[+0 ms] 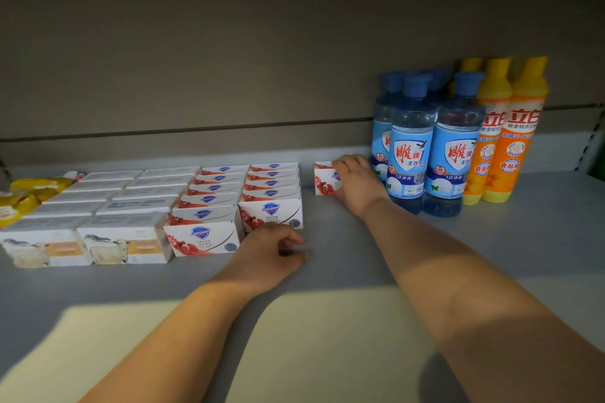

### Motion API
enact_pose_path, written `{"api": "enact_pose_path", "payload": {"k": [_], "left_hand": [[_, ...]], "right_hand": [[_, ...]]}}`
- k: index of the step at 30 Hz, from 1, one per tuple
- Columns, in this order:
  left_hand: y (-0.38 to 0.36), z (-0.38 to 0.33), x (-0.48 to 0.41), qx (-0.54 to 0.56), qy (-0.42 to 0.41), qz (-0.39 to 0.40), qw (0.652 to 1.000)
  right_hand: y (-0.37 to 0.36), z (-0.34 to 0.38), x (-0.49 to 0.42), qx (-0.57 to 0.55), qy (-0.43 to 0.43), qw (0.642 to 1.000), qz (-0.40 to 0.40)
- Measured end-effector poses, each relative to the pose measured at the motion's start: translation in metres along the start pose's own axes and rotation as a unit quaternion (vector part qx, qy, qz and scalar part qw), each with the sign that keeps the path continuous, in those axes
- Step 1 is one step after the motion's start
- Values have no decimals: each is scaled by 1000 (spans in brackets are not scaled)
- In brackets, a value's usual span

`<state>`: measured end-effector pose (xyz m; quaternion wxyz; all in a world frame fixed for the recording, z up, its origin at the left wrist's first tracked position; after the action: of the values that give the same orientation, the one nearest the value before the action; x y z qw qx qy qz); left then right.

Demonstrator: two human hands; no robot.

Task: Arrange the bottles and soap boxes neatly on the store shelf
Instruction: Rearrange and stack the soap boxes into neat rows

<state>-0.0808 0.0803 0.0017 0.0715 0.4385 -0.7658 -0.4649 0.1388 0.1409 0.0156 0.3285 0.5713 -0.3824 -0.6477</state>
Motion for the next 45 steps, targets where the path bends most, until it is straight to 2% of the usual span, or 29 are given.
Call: {"api": "enact_pose_path", "payload": {"k": [3, 6, 12, 18, 23, 28, 30, 32, 34, 36, 39, 42, 45], "left_hand": [[0, 1, -1, 9, 2, -12, 1000], [-1, 2, -1, 9, 11, -9, 1000], [1, -1, 0, 23, 7, -11, 1000], [1, -2, 1, 32, 12, -11, 999], [3, -2, 1, 64, 31, -20, 997], [4, -2, 1, 61, 45, -18, 997], [8, -3, 1, 38, 37, -36, 998], [17, -6, 2, 1, 19, -88, 996], [27, -9, 4, -40, -9, -157, 987], [33, -11, 4, -75, -39, -190, 978], [27, -11, 2, -94, -45, -151, 983], [12, 0, -3, -154, 10, -82, 985], [3, 3, -9, -236, 58, -30, 970]], "right_hand": [[0, 0, 2, 42, 2, 999, -16], [-1, 5, 1, 48, 32, 998, 0], [2, 21, 2, 112, 19, 993, -10], [4, 20, 4, 114, -28, 993, 11], [1, 23, 6, 74, 70, 995, 19], [1, 23, 6, 66, 56, 996, 25], [5, 22, 11, 42, 47, 998, 30], [12, 23, 22, 4, 39, 999, 12], [16, 28, 37, -5, 56, 998, 10], [20, 34, 54, -12, 82, 996, 37], [25, 41, 79, -55, 84, 991, 87], [26, 45, 100, -81, 38, 989, 121], [31, 48, 115, -83, -8, 987, 136]]}}
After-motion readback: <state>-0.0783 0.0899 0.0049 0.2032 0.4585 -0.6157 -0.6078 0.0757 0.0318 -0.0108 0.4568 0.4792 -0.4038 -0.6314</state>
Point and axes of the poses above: each hand's wrist, its own x-axis away from the middle knuckle, its own y-axis out of the back of the hand, z = x × y, the point moved 4 cm from there along -x, towards the middle knuckle, and after that the axes turned 4 degrees about -y, right-handed, at the moved point
